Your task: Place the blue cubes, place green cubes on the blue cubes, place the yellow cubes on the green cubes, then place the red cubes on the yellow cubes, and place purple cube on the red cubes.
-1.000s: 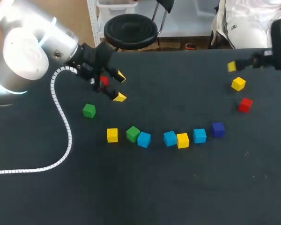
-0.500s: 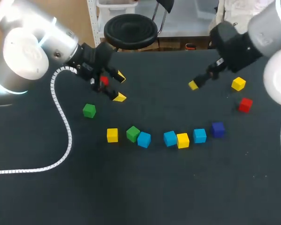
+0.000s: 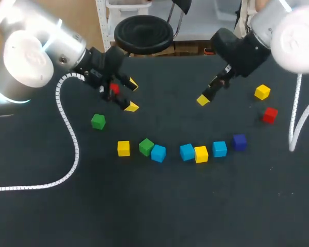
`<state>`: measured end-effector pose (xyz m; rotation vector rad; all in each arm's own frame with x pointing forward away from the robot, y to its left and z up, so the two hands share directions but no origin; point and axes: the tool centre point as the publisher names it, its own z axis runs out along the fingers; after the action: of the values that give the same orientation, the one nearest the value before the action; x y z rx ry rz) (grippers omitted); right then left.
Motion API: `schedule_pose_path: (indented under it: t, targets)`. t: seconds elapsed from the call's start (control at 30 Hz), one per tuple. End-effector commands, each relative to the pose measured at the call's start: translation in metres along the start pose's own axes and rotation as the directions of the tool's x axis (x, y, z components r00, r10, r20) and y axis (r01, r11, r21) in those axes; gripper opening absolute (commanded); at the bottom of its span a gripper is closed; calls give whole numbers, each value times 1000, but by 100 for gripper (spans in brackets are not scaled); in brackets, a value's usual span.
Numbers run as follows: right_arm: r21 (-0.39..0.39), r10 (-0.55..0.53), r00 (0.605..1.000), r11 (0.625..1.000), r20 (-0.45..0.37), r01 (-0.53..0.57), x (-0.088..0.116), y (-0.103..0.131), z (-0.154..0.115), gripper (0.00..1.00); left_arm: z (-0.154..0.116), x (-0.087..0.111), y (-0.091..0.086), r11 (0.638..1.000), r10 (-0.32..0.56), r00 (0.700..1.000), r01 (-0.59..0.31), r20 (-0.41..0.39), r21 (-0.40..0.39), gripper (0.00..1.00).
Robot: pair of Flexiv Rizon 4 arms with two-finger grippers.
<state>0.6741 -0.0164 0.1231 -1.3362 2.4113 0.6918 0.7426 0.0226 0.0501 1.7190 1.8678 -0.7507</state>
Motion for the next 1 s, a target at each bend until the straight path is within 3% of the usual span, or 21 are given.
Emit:
schedule_pose_path:
  t: [0.03,0.33,0.43,0.57,0.77,1.0]
  targets:
    - [-85,-1,1000,996,-2,1,-2,-4,0,100,0,0,2,1000,1,1000,-1,0,2,100]
    - [-85,-1,1000,996,-2,1,-2,-4,0,100,0,0,2,1000,1,1000,-1,0,2,100]
    - [-111,-73,993,992,-89,63,-11,16,18,100,0,0,2,1000,1,1000,-1,0,2,100]
    - [-138,-186,976,976,-113,170,-8,46,33,100,0,0,2,1000,1,1000,-1,0,2,100]
    - [-143,-373,918,924,-132,355,1,85,51,100,0,0,2,1000,1,1000,-1,0,2,100]
    - [-242,-516,853,840,-78,486,24,93,77,100,0,0,2,1000,1,1000,-1,0,2,100]
